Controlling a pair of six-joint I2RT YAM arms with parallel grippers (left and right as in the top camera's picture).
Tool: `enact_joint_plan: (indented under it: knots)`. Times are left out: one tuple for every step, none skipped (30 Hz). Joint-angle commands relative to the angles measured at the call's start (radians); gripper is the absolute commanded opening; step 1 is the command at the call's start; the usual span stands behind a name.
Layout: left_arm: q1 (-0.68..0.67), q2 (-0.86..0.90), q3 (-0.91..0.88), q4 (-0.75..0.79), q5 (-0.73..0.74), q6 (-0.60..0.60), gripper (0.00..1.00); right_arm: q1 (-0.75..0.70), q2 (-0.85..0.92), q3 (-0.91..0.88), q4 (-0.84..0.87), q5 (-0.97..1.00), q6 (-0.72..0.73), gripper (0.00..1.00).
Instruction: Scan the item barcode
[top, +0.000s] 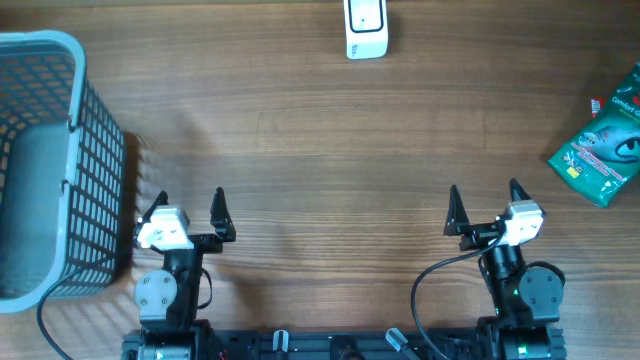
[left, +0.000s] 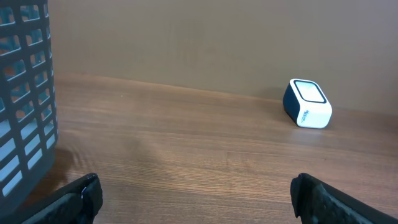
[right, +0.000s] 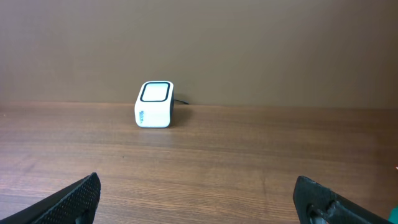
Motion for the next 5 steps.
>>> enact_joint_plan:
  knots:
    - [0.009,-0.008,-0.004,-0.004,0.012,0.023,1.0,-0.001,-0.014,-0.001,0.003,0.003,-0.017,1.0]
    - [0.009,-0.008,-0.005,-0.005,0.012,0.023,1.0,-0.001,-0.014,-0.001,0.002,0.003,-0.017,1.0]
    - [0.009,-0.008,-0.004,-0.005,0.012,0.023,1.0,-0.001,-0.014,-0.001,0.002,0.003,-0.018,1.0]
    - [0.009,-0.008,-0.004,-0.004,0.012,0.023,1.0,-0.001,-0.014,-0.001,0.002,0.003,-0.017,1.0]
    - [0.009,-0.008,-0.004,-0.005,0.012,0.023,1.0,-0.001,-0.014,-0.001,0.002,0.003,-0.018,1.0]
